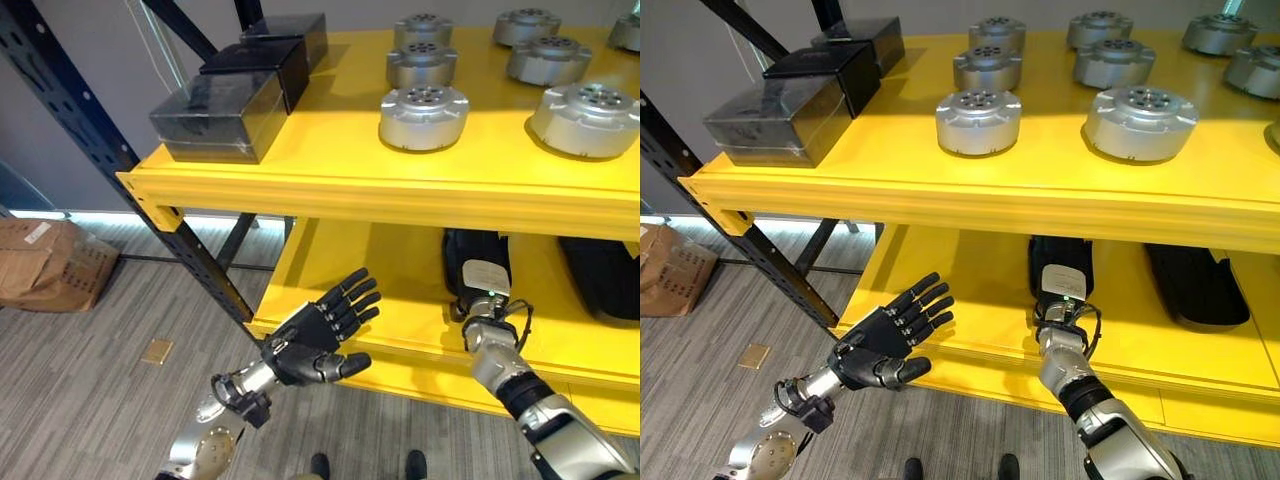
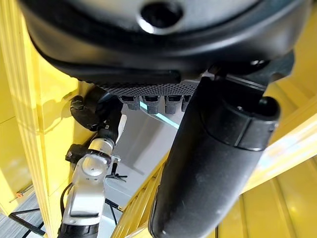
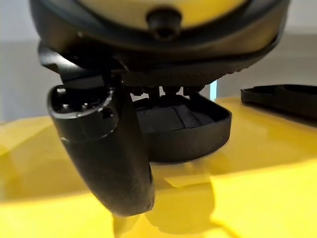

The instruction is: Move parts from the plastic box to the shelf.

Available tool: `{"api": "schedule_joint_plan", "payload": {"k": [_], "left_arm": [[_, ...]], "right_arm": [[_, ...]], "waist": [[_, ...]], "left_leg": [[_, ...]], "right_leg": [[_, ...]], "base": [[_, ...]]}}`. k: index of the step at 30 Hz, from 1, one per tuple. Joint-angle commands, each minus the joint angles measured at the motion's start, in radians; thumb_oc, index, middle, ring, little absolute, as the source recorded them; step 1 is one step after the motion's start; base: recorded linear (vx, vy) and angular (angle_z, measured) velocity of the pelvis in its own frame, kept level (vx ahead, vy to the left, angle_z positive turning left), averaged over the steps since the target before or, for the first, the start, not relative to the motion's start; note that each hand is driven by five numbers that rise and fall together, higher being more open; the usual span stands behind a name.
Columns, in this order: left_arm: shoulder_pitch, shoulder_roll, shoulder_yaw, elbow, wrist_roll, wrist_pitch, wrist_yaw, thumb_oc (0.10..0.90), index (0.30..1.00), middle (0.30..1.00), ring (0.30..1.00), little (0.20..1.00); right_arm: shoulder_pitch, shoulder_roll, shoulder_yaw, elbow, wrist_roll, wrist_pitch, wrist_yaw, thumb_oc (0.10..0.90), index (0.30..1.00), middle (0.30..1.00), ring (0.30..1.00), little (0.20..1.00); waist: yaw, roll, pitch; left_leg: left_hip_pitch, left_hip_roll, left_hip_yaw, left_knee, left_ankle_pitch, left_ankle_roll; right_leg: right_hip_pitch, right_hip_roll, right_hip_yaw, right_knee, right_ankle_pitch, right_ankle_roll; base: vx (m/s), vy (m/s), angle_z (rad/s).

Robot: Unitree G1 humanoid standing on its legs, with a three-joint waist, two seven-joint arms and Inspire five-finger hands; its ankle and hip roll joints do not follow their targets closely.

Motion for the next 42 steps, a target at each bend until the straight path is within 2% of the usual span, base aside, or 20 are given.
{"api": "schedule_joint_plan", "payload": {"k": [1,8,14,19,25,26,27,33,42], "left_arm": [[-0.057,0.032,0.037,-0.117,-0.026,-0.091,-0.029,0.9,1.0,1.0,1.0,1.0],[-0.058,0.029,0.049,-0.123,-0.019,-0.074,-0.03,0.9,1.0,1.0,1.0,1.0],[-0.062,0.029,0.052,-0.122,-0.017,-0.059,-0.036,0.9,1.0,1.0,1.0,1.0],[-0.079,0.031,0.044,-0.113,-0.023,-0.047,-0.047,0.9,1.0,1.0,1.0,1.0],[-0.097,0.03,0.039,-0.099,-0.021,-0.026,-0.063,0.9,1.0,1.0,1.0,1.0],[-0.096,0.029,0.042,-0.1,-0.022,-0.021,-0.064,0.9,1.0,1.0,1.0,1.0],[-0.097,0.03,0.041,-0.098,-0.022,-0.02,-0.065,0.9,1.0,1.0,1.0,1.0],[-0.108,0.017,0.04,-0.088,-0.013,-0.012,-0.071,0.9,1.0,1.0,1.0,1.0],[-0.114,0.008,0.05,-0.083,0.003,0.005,-0.08,0.9,1.0,1.0,1.0,1.0]], "right_arm": [[-0.095,-0.102,0.01,-0.028,-0.099,0.037,-0.019,0.9,1.0,1.0,1.0,1.0],[-0.083,-0.103,0.005,-0.045,-0.1,0.021,0.044,0.9,1.0,1.0,1.0,1.0],[-0.093,-0.1,0.013,0.006,-0.095,0.014,0.038,0.9,1.0,1.0,1.0,1.0],[-0.142,-0.099,0.022,0.086,-0.037,-0.013,0.008,0.9,1.0,1.0,1.0,1.0],[-0.214,-0.095,0.044,0.209,0.021,-0.023,0.075,0.9,1.0,1.0,1.0,1.0],[-0.217,-0.096,0.045,0.216,0.051,-0.05,0.07,0.9,1.0,1.0,1.0,1.0],[-0.222,-0.094,0.047,0.217,0.059,-0.048,0.073,0.9,1.0,1.0,1.0,1.0],[-0.24,-0.073,0.057,0.266,0.082,-0.043,0.142,0.9,1.0,1.0,1.0,1.0],[-0.25,-0.06,0.079,0.301,0.056,-0.018,0.328,0.9,1.0,1.0,1.0,1.0]], "waist": [[-0.013,-0.046,0.0],[-0.016,-0.05,-0.003],[-0.01,-0.051,-0.007],[0.0,-0.049,-0.008],[0.018,-0.049,-0.013],[0.02,-0.049,-0.014],[0.021,-0.049,-0.014],[0.027,-0.052,-0.014],[0.037,-0.06,-0.011]], "left_leg": [[0.009,0.038,0.025,0.021,-0.025,-0.015],[0.012,0.039,0.029,0.019,-0.024,-0.016],[0.014,0.04,0.026,0.017,-0.024,-0.016],[0.015,0.04,0.021,0.018,-0.024,-0.017],[0.019,0.041,0.012,0.018,-0.025,-0.021],[0.02,0.041,0.011,0.016,-0.025,-0.021],[0.021,0.041,0.011,0.016,-0.024,-0.021],[0.024,0.043,0.007,0.016,-0.024,-0.022],[0.021,0.045,0.003,0.019,-0.023,-0.023]], "right_leg": [[0.027,-0.084,-0.02,0.05,-0.067,0.038],[0.029,-0.082,-0.018,0.045,-0.067,0.036],[0.033,-0.081,-0.021,0.045,-0.068,0.036],[0.037,-0.083,-0.026,0.043,-0.068,0.035],[0.047,-0.083,-0.039,0.042,-0.072,0.033],[0.048,-0.084,-0.041,0.042,-0.072,0.033],[0.048,-0.084,-0.041,0.042,-0.072,0.033],[0.051,-0.083,-0.044,0.045,-0.073,0.031],[0.054,-0.083,-0.051,0.046,-0.073,0.03]], "base": [[0.0,0.0,0.0],[0.0,0.0,0.0],[0.0,-0.003,-0.02],[0.0,0.0,0.0],[0.01,-0.007,0.03],[0.01,-0.005,0.07],[0.0,0.0,0.0],[0.0,0.0,0.0],[0.0,-0.003,0.01]]}}
